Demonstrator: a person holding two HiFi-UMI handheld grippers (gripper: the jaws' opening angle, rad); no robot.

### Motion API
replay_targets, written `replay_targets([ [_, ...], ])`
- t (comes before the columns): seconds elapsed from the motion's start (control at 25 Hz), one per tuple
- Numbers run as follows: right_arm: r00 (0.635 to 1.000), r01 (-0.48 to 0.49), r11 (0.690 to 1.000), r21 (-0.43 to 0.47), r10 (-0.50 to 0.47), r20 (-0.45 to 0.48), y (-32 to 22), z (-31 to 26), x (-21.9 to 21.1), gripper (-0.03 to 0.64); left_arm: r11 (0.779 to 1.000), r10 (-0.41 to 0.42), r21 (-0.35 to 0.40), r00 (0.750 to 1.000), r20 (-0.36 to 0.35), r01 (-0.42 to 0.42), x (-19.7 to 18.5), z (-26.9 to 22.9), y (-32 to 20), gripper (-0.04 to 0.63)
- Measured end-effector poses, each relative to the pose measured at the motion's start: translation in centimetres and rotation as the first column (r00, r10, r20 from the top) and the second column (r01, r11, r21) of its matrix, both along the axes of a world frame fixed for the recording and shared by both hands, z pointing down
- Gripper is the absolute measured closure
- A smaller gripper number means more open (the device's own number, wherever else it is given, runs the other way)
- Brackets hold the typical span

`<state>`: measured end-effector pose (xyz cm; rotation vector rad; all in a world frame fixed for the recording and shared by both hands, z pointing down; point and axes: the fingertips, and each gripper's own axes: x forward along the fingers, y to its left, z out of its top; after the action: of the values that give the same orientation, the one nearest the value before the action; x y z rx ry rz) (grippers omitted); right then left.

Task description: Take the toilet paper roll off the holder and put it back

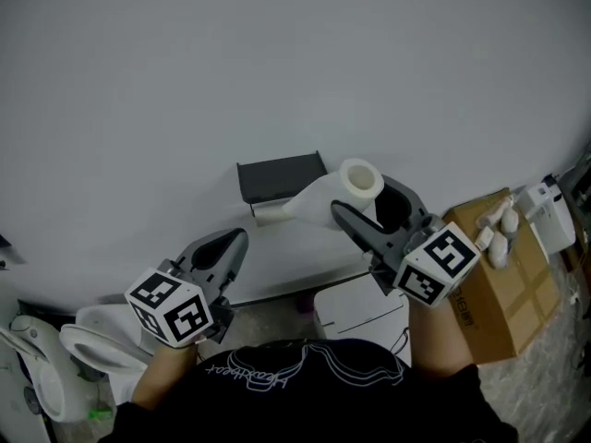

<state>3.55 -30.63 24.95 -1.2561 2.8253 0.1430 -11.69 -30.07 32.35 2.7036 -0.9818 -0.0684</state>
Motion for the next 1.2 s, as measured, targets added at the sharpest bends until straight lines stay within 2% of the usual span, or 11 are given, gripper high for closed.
replay_targets([
  [0.24, 1.000, -0.007, 1.000, 0.010, 0.008, -0.012, -3.6, -1.0, -1.1, 0.336, 1.000, 0.007, -0.006, 1.000, -0.005, -0.007, -0.8, 0.4, -2.1, 0.591],
  [0.64, 0.998, -0.028, 0.999, -0.040, 0.026, -0.055, -10.0, 0.8, -3.4, 0.336, 0.999, -0.013, -0.037, 0.999, -0.029, 0.012, -3.6, 1.9, -5.4, 0.591],
  [1.2, 0.994, -0.077, 0.992, -0.104, 0.069, -0.086, -13.2, 3.8, -3.4, 0.334, 0.998, -0.037, -0.047, 0.999, -0.016, 0.036, -5.3, 2.7, -6.3, 0.591],
])
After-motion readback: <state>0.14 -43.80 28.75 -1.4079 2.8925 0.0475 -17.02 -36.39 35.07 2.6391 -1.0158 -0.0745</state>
